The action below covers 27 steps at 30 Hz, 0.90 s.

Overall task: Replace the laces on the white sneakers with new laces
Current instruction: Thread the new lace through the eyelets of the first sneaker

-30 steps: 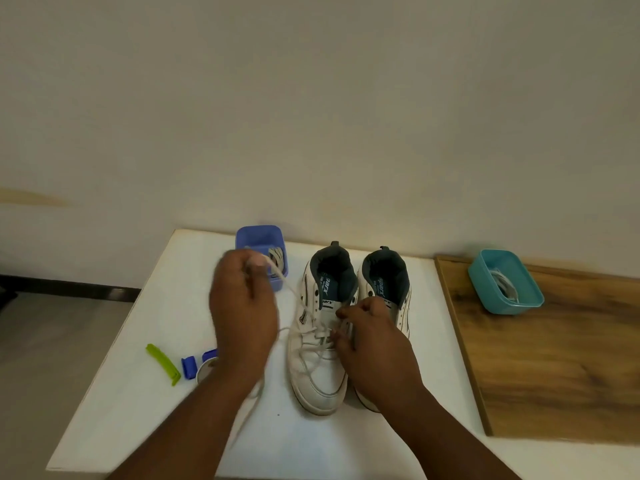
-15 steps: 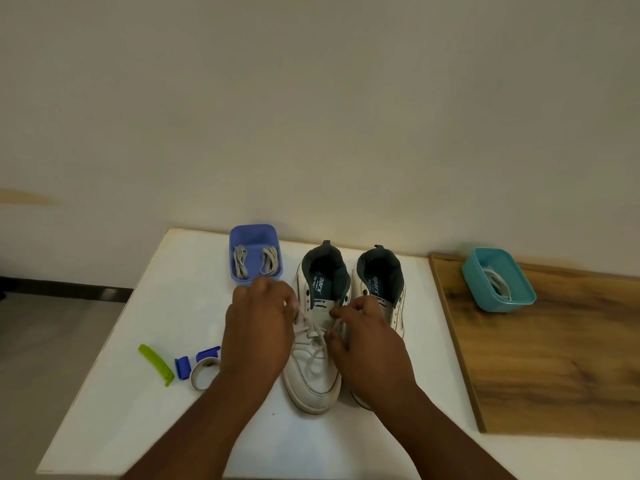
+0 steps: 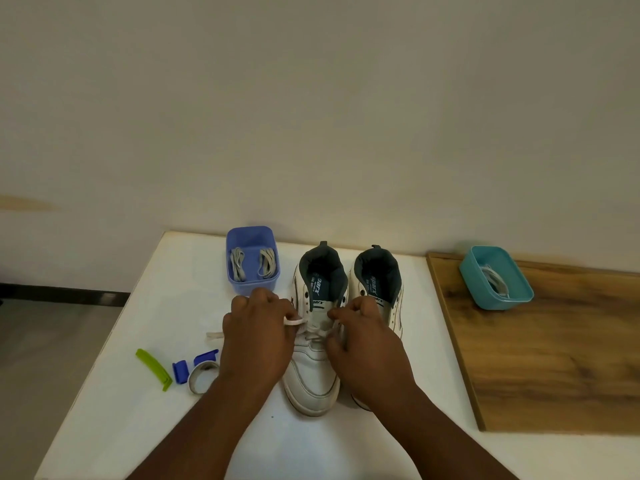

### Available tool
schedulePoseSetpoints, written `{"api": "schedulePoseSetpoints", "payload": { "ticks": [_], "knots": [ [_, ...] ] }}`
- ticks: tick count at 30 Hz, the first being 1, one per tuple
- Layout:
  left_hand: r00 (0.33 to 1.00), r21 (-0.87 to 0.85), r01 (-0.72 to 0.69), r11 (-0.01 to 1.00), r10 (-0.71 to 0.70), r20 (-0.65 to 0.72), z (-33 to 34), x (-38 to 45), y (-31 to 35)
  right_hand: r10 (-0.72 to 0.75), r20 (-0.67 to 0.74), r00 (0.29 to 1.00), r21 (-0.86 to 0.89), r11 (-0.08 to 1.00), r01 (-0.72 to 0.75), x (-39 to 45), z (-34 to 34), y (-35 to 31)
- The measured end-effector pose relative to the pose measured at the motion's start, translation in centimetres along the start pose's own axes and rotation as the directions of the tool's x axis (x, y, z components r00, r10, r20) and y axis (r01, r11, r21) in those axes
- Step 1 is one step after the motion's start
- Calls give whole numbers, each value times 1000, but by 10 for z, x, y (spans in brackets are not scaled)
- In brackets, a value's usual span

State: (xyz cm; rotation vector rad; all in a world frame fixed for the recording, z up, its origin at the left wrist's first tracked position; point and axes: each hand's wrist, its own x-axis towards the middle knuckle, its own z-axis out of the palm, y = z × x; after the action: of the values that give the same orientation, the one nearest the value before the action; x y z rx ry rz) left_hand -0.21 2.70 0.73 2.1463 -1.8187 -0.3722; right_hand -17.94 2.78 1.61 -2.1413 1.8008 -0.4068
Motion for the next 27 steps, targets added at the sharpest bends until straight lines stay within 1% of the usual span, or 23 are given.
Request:
{"api": "schedulePoseSetpoints", "payload": {
  "ticks": [3,4,6,8,10,12,14,15,16,18,19,20,23,27],
  "knots": [
    [984,-140,65,988,-41,171,-4,4,-2,10,36,999,-3,1000,-10,0,-1,-1],
    [976,-147,62,987,-30,214,-5,3,1,10,45,999,-6,1000,-10,0,-1,-1],
    [973,-172,41,984,0,231,-3,2,3,3,41,999,13,1000,-4,1,1,0],
    [987,-263,47,964,-5,158,0,4,-1,-1,20,1000,30,1000,0,2,2,2],
    [997,-378,77,923,-81,5,-3,7,-5,-7,-12,1000,19,1000,7,2,3,4],
    [973,-477,91,874,-180,-144,-11,9,-6,-18,-48,999,-8,1000,18,3,4,6],
    [946,-520,128,845,-261,-191,-17,8,-2,-22,-76,997,-16,1000,21,3,5,7],
    [941,-499,151,854,-279,-193,-17,7,-2,-22,-85,996,-14,1000,21,2,6,7],
    [941,-436,175,883,-280,-191,-17,5,-2,-19,-93,995,-9,1000,19,2,7,6],
    [957,-241,210,948,-249,-148,-16,2,-3,-11,-108,994,1,1000,11,1,7,6],
    [969,-154,201,967,-219,-112,-15,0,-2,-6,-107,994,5,1000,7,1,7,5],
    [981,-104,170,980,-178,-73,-14,-1,0,0,-96,995,10,1000,1,1,6,4],
    [998,-17,58,998,-58,-8,-8,-4,7,28,-23,999,24,999,-27,1,3,0],
    [997,74,58,996,-61,38,-6,-1,4,32,6,999,-4,999,-32,0,1,-2]
  ]
}}
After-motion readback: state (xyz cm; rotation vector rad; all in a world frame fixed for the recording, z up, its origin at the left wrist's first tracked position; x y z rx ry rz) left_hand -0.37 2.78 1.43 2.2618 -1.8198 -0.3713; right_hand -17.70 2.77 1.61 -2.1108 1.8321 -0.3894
